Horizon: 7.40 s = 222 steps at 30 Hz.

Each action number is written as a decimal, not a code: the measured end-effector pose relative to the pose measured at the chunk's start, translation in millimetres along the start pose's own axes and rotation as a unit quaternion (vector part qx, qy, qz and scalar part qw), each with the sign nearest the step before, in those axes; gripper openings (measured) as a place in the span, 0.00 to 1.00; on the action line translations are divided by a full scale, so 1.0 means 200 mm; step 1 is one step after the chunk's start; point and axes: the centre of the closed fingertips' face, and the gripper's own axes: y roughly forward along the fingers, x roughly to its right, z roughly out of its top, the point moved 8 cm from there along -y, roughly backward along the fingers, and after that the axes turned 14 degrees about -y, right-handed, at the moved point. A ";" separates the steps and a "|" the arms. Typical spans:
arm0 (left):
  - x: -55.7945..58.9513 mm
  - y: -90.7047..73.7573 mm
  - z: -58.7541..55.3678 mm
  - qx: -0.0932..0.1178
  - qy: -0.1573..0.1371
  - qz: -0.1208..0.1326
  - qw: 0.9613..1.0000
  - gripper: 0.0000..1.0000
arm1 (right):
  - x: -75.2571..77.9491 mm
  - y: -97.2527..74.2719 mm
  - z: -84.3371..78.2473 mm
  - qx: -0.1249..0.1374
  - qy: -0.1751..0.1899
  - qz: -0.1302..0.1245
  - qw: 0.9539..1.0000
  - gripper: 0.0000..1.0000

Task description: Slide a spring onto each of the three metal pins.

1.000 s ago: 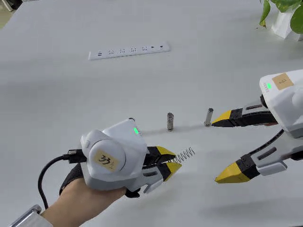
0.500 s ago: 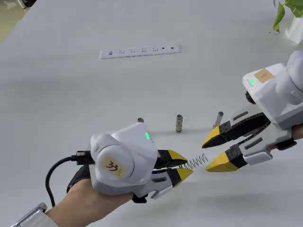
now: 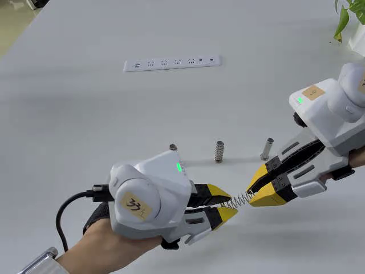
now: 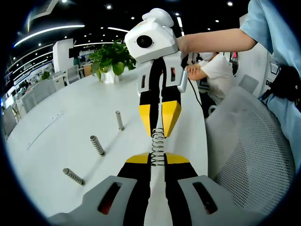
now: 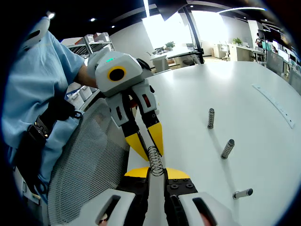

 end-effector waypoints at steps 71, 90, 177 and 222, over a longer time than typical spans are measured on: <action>0.01 0.05 0.04 0.009 -0.016 -0.006 1.000 0.06 | -0.04 0.01 0.21 -0.149 -0.195 0.009 0.969 0.16; 0.02 0.06 0.07 0.027 -0.019 -0.015 0.999 0.06 | -0.03 0.02 0.21 -0.165 -0.195 0.027 0.966 0.08; -0.21 -0.22 -0.22 0.094 -0.131 0.187 0.969 0.99 | 0.35 -0.26 0.05 -0.265 -0.160 -0.024 0.951 0.07; -0.24 -0.20 -0.26 0.088 -0.149 0.182 0.968 0.94 | 0.52 -0.22 -0.07 -0.318 -0.167 -0.020 0.933 0.07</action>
